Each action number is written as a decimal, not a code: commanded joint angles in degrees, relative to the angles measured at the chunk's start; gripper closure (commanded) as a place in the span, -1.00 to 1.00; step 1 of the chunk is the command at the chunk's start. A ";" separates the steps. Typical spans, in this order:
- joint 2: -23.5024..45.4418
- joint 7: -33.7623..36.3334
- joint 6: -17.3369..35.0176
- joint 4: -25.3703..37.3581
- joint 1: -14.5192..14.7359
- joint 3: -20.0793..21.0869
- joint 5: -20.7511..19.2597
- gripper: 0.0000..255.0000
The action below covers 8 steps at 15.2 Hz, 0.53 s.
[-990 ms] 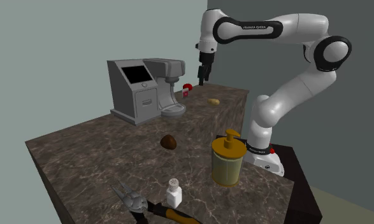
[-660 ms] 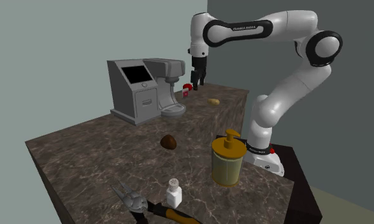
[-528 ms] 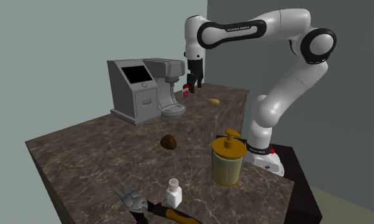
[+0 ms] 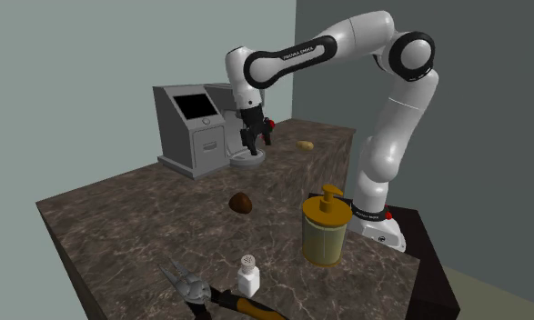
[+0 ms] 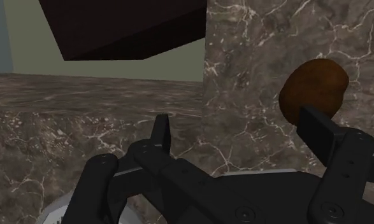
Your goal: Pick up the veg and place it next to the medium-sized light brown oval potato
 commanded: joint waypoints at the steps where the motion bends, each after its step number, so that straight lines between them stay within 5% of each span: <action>1: 5.08 3.18 -0.57 2.66 0.37 1.14 1.00 -1.00; 8: 23.60 12.75 -2.88 14.15 2.15 3.35 3.94 -1.00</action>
